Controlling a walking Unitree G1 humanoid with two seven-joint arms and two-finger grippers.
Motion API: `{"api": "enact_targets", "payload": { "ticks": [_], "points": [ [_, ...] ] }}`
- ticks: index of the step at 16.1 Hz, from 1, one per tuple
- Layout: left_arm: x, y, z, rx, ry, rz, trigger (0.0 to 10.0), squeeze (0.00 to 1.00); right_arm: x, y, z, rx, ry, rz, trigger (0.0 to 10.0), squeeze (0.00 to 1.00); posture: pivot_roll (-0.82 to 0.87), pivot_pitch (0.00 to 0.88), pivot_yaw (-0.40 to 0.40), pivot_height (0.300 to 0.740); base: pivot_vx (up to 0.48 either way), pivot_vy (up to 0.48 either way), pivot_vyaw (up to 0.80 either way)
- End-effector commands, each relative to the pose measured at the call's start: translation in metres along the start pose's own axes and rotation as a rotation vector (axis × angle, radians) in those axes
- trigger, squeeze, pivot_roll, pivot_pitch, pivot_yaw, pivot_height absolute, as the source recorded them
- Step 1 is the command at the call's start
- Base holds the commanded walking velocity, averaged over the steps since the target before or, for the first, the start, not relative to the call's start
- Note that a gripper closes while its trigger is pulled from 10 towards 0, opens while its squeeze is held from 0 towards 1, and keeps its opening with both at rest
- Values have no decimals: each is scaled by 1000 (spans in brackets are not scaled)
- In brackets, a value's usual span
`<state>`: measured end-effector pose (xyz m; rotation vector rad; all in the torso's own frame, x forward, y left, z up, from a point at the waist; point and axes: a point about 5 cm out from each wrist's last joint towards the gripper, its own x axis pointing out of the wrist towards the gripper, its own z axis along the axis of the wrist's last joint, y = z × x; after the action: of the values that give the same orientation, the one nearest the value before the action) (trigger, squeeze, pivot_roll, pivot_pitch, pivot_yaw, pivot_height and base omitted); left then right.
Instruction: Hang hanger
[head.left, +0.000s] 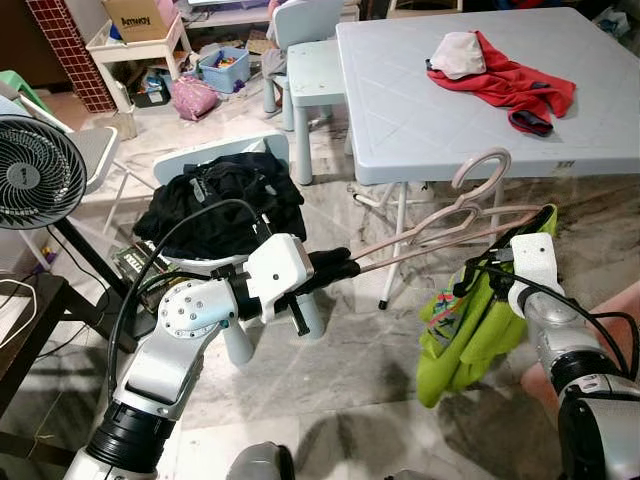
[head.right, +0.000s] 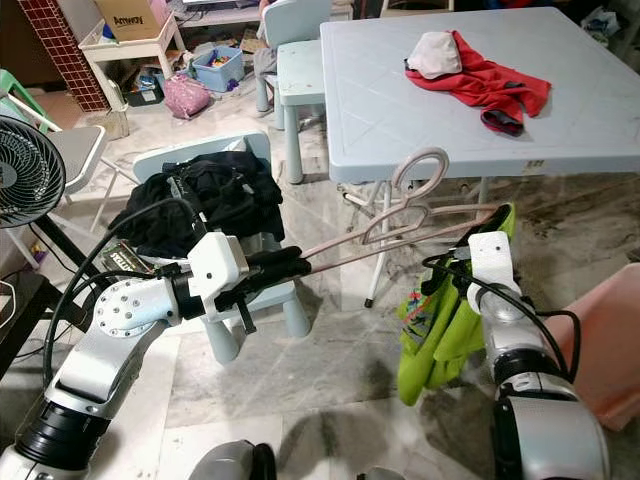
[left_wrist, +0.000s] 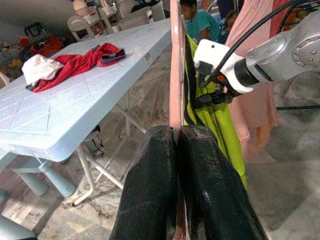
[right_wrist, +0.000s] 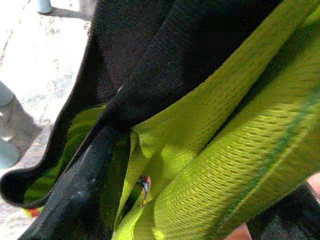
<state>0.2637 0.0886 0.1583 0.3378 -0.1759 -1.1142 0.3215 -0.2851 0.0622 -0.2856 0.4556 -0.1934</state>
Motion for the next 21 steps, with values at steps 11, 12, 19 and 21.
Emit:
{"api": "enact_targets", "payload": {
  "ticks": [11, 12, 19, 21],
  "points": [
    [2, 2, 13, 16, -57, -4, 0, 0, 2, -3, 7, 70, -18, -31, 0, 0, 45, 29, 64, 740, 0, 0, 0],
    [2, 3, 13, 16, -56, -4, 0, 0, 2, -3, 7, 71, -19, -31, 0, 0, 43, 28, 63, 740, 0, 0, 0],
    [3, 1, 13, 15, -57, -8, 0, 0, 2, -2, 9, 88, -25, -31, 0, 0, 44, 29, 64, 740, 0, 0, 0],
    [4, 2, 13, 16, -56, -8, 0, 0, 2, -2, 9, 92, -27, -33, 0, 0, 44, 30, 63, 740, 0, 0, 0]
  ]
}}
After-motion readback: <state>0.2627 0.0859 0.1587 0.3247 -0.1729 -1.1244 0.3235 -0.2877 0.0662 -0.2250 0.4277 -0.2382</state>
